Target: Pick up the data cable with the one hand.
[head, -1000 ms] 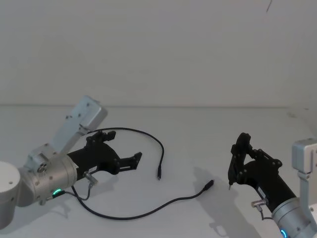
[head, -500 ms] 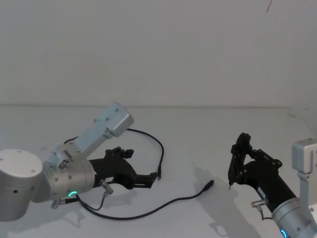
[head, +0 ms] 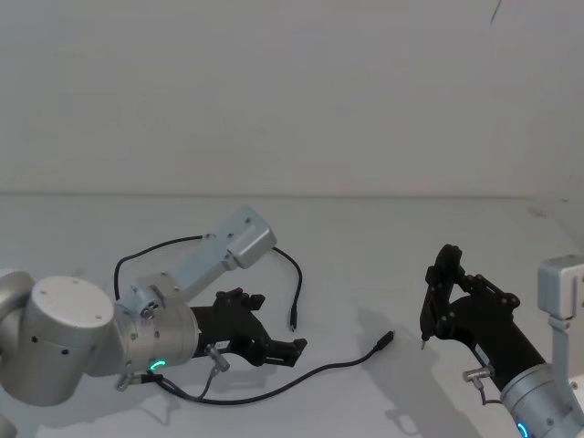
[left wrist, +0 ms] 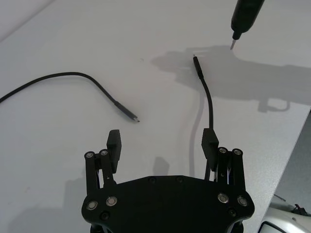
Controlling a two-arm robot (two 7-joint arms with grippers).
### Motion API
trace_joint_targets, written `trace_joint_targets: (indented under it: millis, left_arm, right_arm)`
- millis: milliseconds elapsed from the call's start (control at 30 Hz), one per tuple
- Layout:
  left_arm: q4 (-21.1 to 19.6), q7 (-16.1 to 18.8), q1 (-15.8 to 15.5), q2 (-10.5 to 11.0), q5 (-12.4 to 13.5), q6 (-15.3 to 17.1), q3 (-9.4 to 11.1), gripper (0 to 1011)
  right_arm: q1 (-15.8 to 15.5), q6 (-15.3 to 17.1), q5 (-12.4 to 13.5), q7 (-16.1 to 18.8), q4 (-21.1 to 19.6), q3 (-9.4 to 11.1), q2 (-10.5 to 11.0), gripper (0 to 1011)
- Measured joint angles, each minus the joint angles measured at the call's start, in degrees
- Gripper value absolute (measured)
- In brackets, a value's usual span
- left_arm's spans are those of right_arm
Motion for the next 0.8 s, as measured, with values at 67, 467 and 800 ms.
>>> trace_joint_targets:
  millis: [67, 467, 800]
  left_arm:
    - [0.5, -0.2, -0.3, -0.3, 0.4, 0.0, 0.5, 1001]
    - [3.0, -1.6, -1.9, -2.1, 1.9, -0.3, 2.8, 1001]
    - [5.1, -2.9, -3.2, -3.5, 3.0, -0.6, 4.5, 1001]
  right_arm:
    - [0.0, 0.0, 0.0, 0.0, 0.0, 0.0, 0.0, 279]
    - [0.0, 0.0, 0.0, 0.0, 0.0, 0.0, 0.0, 279]
    - [0.0, 0.0, 0.0, 0.0, 0.0, 0.0, 0.0, 279]
